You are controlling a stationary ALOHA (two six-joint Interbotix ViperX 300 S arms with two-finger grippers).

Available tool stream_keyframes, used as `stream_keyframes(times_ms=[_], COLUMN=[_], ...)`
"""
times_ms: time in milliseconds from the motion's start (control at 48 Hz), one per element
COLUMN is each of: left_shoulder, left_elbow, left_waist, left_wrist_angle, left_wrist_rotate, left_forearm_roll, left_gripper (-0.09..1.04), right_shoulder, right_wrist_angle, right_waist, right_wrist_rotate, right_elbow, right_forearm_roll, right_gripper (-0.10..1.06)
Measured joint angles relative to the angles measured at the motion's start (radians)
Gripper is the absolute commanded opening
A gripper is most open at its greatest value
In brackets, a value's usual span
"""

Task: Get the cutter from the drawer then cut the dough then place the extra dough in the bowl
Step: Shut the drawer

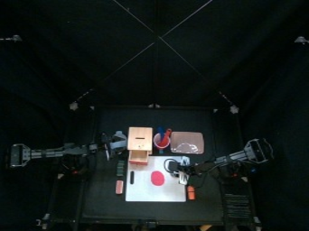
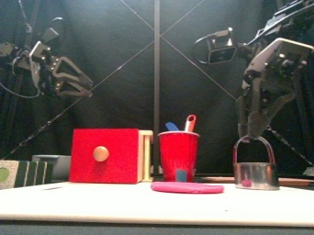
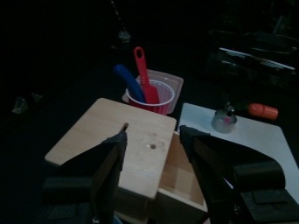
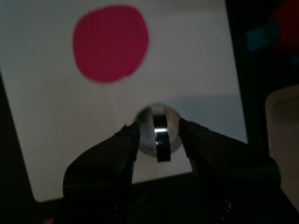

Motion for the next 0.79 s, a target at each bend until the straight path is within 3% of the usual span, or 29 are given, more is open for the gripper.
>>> stream_keyframes(times_ms=[125, 208, 333, 458, 667, 792], left_shoulder=[0.118, 0.206, 0.305, 0.376, 0.469, 0.588], left_elbow=[-0.114, -0.224, -0.382, -0.474, -0.595, -0.678], left_waist=[0.084, 0.121, 0.137, 0.141, 0.158, 0.166], left_wrist_angle=[0.072, 0.204, 0.410, 0.506, 0.627, 0.736], left_wrist_rotate=[0.003, 0.003, 0.008, 0.008, 0.034, 0.144], left_forearm_roll=[-0.034, -0.011, 0.126, 0.307, 0.425, 0.410], left_gripper=[0.86, 0.83, 0.63, 0.39, 0.36, 0.36], right_shoulder=[0.103, 0.196, 0.307, 0.377, 0.449, 0.479], right_wrist_angle=[-0.026, -0.029, -0.035, -0.058, -0.078, -0.080], right_waist=[-0.002, -0.002, 0.002, 0.002, 0.000, -0.002], right_wrist_rotate=[0.002, 0.002, 0.000, 0.000, -0.006, -0.009], right_elbow=[-0.121, -0.204, -0.290, -0.348, -0.416, -0.439], right_forearm_roll=[-0.017, -0.011, -0.009, -0.008, -0.011, -0.009], right_gripper=[0.73, 0.60, 0.38, 0.20, 0.18, 0.18])
